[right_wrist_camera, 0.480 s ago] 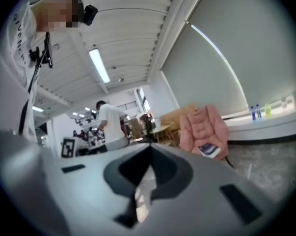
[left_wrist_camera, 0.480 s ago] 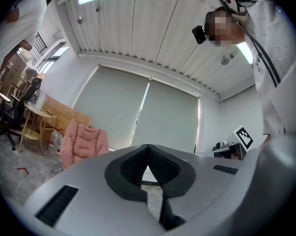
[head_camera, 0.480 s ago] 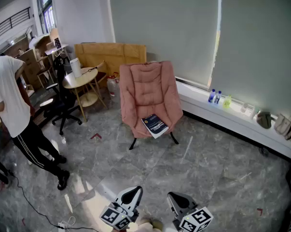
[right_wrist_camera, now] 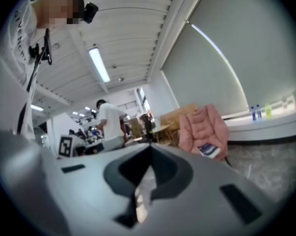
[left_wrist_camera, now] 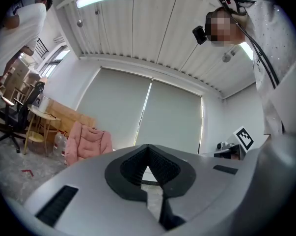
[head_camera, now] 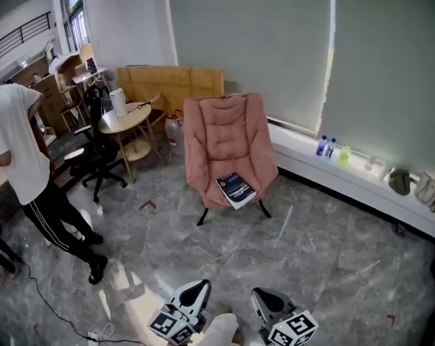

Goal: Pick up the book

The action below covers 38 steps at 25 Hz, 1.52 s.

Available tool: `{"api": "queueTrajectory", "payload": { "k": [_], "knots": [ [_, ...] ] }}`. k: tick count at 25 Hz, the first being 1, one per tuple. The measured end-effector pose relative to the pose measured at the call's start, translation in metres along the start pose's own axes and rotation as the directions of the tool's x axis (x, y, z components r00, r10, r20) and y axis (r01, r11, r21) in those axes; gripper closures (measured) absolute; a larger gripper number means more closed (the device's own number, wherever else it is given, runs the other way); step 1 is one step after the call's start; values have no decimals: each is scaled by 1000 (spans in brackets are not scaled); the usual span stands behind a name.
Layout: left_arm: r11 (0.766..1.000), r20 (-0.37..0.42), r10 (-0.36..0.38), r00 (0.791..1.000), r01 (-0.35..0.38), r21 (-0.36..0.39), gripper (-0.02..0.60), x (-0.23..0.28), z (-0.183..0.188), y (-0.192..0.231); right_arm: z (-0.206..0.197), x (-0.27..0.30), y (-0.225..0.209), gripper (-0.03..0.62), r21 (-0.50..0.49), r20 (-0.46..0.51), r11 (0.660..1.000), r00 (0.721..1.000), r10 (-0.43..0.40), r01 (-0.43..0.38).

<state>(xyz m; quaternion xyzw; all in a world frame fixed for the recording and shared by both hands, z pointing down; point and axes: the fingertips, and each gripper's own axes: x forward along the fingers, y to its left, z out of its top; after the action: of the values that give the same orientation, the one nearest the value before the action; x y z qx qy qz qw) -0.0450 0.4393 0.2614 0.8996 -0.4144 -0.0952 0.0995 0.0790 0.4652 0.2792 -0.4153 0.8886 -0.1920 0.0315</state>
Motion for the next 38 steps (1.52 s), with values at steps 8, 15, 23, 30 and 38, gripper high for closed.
{"api": "queueTrajectory", "payload": {
  "k": [8, 15, 23, 30, 38],
  "knots": [
    [1000, 8, -28, 1000, 28, -8, 572, 39, -5, 26, 3, 27, -29, 583, -27, -20, 999, 999, -47, 46],
    [999, 5, -48, 999, 48, -18, 572, 72, -2, 54, 17, 64, -50, 583, -24, -23, 998, 998, -55, 54],
    [998, 5, -42, 999, 42, -45, 572, 105, -1, 95, 28, 108, -77, 583, 33, -29, 998, 998, -61, 62],
    [998, 10, -42, 999, 42, -52, 572, 128, 4, 131, 37, 146, -95, 583, 31, -38, 996, 996, -76, 78],
    [998, 12, -59, 998, 59, -36, 572, 153, 8, 161, 51, 180, -119, 583, -2, -9, 992, 992, -124, 124]
  ]
}}
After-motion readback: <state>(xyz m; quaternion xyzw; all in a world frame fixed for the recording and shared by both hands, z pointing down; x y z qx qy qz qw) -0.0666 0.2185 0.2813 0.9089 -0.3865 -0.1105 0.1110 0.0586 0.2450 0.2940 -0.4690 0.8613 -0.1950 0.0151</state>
